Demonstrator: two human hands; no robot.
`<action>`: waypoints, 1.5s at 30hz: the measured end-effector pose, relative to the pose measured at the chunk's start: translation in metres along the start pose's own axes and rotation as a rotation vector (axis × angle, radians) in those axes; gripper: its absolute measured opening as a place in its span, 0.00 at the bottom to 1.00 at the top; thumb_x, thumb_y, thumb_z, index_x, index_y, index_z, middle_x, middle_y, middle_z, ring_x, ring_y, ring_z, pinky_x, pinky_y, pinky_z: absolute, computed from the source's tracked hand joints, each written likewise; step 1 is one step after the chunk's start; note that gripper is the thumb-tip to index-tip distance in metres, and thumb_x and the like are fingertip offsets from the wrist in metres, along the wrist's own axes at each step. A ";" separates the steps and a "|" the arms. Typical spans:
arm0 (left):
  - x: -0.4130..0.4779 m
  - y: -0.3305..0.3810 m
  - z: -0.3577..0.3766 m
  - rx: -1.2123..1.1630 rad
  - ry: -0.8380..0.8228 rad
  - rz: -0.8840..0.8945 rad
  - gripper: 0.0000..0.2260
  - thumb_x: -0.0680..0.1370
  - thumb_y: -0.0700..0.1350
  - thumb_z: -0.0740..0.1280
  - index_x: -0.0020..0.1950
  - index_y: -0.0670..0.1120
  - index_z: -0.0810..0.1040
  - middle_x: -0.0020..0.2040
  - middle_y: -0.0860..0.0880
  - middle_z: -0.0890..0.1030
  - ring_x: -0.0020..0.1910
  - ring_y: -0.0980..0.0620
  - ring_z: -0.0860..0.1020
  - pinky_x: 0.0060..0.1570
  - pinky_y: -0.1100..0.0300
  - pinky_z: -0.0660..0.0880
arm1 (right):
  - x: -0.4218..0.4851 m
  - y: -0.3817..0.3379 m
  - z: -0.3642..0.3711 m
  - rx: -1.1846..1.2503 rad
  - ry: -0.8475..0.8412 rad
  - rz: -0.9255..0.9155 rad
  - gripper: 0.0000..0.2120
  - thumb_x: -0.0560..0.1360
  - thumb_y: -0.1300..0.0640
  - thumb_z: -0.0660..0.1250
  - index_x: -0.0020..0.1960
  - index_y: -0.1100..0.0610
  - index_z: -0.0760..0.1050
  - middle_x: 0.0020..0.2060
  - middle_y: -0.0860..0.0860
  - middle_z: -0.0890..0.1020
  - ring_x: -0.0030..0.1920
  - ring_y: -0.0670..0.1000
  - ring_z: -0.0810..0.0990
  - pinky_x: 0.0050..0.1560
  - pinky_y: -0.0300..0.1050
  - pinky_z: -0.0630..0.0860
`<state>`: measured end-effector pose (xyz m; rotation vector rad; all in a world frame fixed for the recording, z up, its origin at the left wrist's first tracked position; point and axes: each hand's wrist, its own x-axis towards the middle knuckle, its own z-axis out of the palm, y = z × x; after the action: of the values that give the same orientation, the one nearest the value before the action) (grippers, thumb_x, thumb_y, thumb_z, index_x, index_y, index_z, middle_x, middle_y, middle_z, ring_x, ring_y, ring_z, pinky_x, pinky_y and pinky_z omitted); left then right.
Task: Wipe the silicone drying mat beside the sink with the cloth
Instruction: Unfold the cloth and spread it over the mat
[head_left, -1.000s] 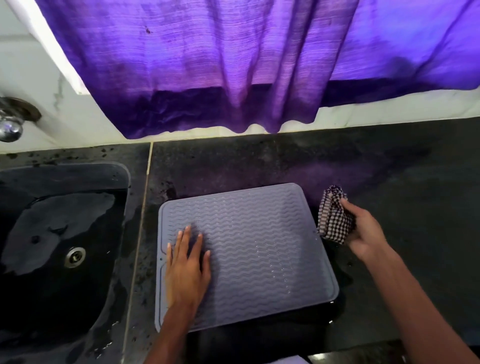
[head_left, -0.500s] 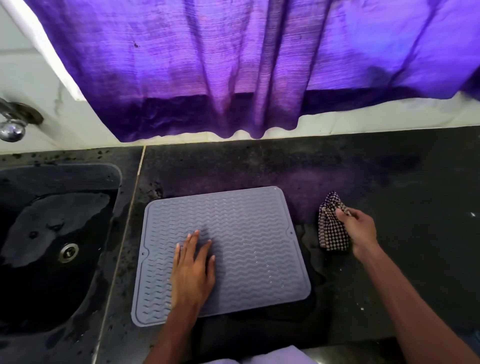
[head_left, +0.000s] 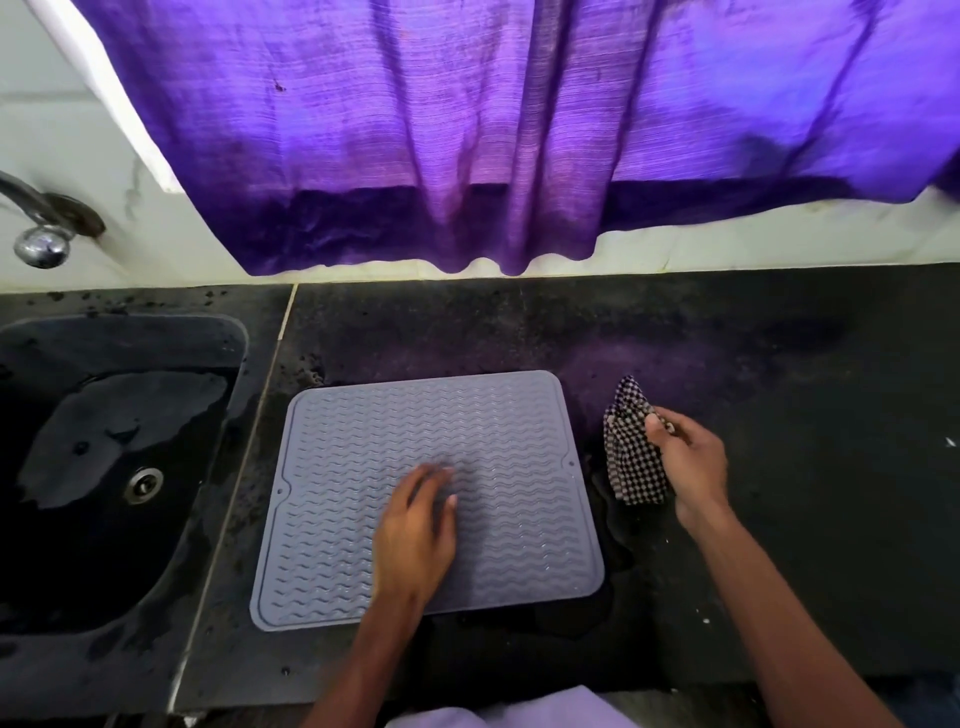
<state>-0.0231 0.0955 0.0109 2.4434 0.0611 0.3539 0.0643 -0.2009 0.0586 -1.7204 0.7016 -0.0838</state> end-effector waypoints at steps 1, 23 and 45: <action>0.006 0.016 0.004 -0.115 -0.037 -0.032 0.15 0.80 0.50 0.64 0.63 0.48 0.81 0.62 0.51 0.81 0.60 0.52 0.79 0.61 0.51 0.77 | -0.005 -0.005 -0.001 0.090 -0.027 0.033 0.09 0.76 0.58 0.69 0.55 0.50 0.82 0.52 0.48 0.85 0.53 0.48 0.82 0.57 0.46 0.78; 0.041 0.030 -0.035 -0.880 0.063 -0.735 0.02 0.81 0.39 0.68 0.49 0.45 0.76 0.45 0.51 0.84 0.44 0.57 0.81 0.40 0.69 0.76 | -0.093 0.000 0.133 0.209 -0.436 0.192 0.13 0.78 0.63 0.62 0.60 0.53 0.79 0.56 0.49 0.83 0.58 0.49 0.80 0.62 0.52 0.76; 0.089 -0.042 -0.098 -0.635 0.067 -0.648 0.07 0.81 0.47 0.67 0.56 0.45 0.78 0.49 0.48 0.85 0.49 0.51 0.83 0.49 0.54 0.80 | -0.097 -0.008 0.139 -0.008 -0.366 -0.022 0.04 0.79 0.53 0.65 0.50 0.48 0.79 0.47 0.44 0.83 0.49 0.44 0.81 0.47 0.39 0.77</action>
<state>0.0387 0.2001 0.0785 1.6672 0.6486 0.1277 0.0461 -0.0325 0.0565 -1.6913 0.4118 0.2139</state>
